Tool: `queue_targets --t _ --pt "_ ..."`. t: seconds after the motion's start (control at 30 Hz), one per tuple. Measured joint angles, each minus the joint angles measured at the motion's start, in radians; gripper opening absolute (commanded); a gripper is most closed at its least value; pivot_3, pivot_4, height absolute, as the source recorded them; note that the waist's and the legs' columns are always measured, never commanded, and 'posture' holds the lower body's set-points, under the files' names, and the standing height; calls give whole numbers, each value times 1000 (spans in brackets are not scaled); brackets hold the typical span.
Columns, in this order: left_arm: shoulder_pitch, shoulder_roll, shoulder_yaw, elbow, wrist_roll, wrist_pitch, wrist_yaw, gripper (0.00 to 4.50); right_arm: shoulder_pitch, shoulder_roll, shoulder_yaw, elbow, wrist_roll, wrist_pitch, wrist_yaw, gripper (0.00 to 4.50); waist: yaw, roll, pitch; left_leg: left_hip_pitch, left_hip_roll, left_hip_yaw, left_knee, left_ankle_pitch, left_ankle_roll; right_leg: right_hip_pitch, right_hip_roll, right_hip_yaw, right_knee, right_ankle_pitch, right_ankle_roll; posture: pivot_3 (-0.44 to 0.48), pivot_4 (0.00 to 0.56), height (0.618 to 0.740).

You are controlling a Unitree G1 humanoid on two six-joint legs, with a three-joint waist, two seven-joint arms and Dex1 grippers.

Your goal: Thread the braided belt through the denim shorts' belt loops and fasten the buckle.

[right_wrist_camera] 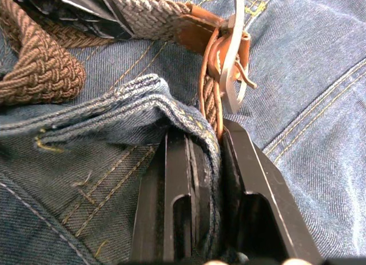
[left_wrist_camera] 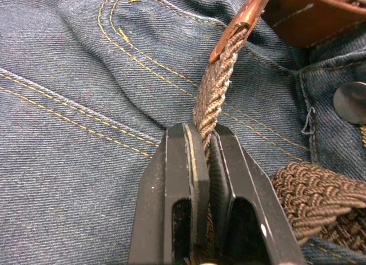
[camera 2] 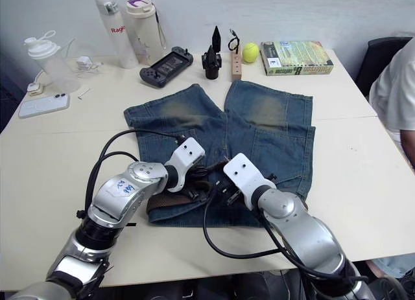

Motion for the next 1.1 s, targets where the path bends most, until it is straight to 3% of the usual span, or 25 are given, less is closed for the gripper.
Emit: queue_targets --t 0.2,0.43,0.83,1.1 --pt "-24 -6 -9 38 8 -21 -2 0 -6 -2 10 0 7 13 1 3 -1 0 0 0 0 0 0 0 0 0 0 0 0 0 0 0 150 740" --pt "-17 -112 4 73 -4 -107 -12 0 -27 -8 31 3 18 15 21 3 -2 0 0 -1 0 0 0 0 0 0 0 0 0 0 0 0 150 740" --pt "78 -146 67 113 -21 -270 -60 0 -23 -111 48 7 22 -69 100 3 -4 0 0 -1 1 0 1 0 0 0 0 -1 -4 0 0 0 150 740" --pt "83 -162 55 116 -21 -312 -61 0 40 -101 -67 -47 110 -52 185 3804 -2 0 0 -1 1 0 1 0 0 0 0 -1 -4 0 0 0 150 740"
